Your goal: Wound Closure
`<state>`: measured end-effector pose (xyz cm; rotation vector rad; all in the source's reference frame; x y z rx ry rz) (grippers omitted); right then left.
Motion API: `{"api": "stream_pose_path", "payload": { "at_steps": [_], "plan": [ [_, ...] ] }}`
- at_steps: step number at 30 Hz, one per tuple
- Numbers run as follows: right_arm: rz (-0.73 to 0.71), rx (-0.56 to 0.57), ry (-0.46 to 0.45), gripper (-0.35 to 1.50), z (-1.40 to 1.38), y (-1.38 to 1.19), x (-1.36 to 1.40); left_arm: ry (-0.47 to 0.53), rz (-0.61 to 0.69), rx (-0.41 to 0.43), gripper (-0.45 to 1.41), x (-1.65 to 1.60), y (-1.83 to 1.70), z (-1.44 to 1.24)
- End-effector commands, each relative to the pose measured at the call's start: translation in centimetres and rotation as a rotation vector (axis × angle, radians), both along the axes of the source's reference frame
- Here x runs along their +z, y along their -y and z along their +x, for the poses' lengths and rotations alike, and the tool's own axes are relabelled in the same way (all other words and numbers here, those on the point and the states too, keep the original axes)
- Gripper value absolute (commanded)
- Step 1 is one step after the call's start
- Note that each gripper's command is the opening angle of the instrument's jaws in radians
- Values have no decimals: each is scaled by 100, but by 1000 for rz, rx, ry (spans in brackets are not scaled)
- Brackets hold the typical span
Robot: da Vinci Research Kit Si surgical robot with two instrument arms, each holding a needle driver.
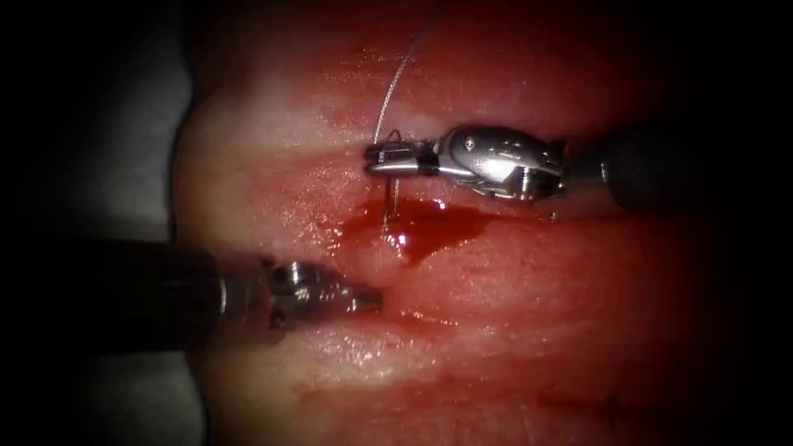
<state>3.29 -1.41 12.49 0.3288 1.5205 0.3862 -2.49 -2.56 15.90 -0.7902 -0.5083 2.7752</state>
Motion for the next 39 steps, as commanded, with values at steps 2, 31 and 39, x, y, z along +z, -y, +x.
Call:
{"api": "stream_pose_path", "payload": {
  "at_steps": [2,31,39],
  "plan": [
    [-7,-11,-2,-35,4,5,6,1,3,4,7,6,11,-3],
    [-152,70,-36,-35,-4,-16,-6,0,-3,5,10,12,14,-2],
    [-26,66,-52,-35,0,-8,-7,1,-3,7,12,13,13,0]
  ]
}}
